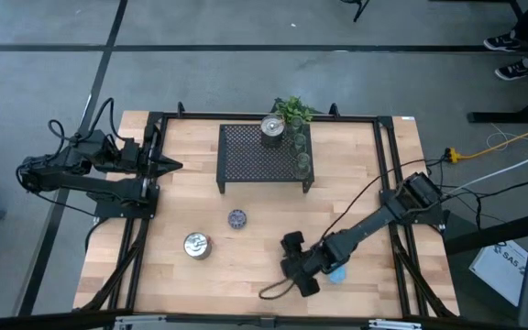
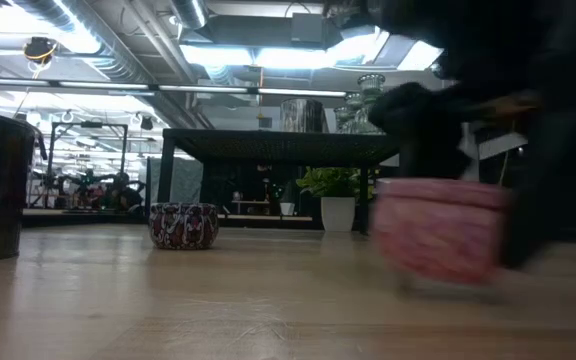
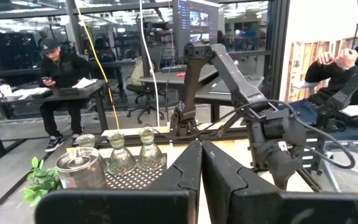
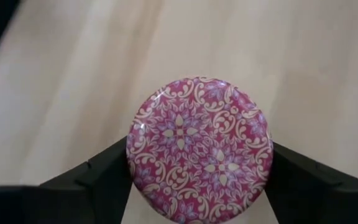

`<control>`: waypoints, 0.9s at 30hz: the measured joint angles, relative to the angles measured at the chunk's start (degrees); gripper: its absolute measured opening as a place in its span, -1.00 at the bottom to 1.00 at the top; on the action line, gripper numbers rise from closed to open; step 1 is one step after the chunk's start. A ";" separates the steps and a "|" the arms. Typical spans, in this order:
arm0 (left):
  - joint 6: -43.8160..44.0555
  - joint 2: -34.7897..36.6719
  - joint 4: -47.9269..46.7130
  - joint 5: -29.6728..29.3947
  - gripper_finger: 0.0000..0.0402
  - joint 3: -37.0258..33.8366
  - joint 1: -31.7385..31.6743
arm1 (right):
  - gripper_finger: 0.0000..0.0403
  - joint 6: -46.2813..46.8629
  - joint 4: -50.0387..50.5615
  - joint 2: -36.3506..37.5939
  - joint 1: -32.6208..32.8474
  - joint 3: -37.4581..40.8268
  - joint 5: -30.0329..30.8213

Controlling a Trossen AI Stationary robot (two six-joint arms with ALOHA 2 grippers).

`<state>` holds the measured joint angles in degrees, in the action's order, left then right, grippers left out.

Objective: Pick & Place candle stick holders
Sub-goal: Move the red patterned scented candle to the center of the table

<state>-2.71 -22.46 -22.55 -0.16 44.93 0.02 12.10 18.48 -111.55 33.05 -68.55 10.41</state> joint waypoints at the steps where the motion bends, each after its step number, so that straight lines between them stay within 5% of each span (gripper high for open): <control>1: 0.01 0.00 0.00 0.00 -0.97 0.00 0.01 | 0.54 -0.87 -0.61 0.00 -0.91 0.00 0.09; 14: 0.01 -0.02 0.00 -0.02 -0.97 0.00 0.00 | 0.53 -11.64 -17.90 -6.84 -11.06 -1.38 -0.71; 27: -0.01 -0.01 0.00 -0.01 -0.97 0.00 0.00 | 0.55 -14.04 -20.15 -12.91 -14.36 -9.96 1.41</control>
<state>-2.72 -22.47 -22.55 -0.17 44.93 0.02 -1.94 -1.67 -124.45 18.69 -78.51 11.82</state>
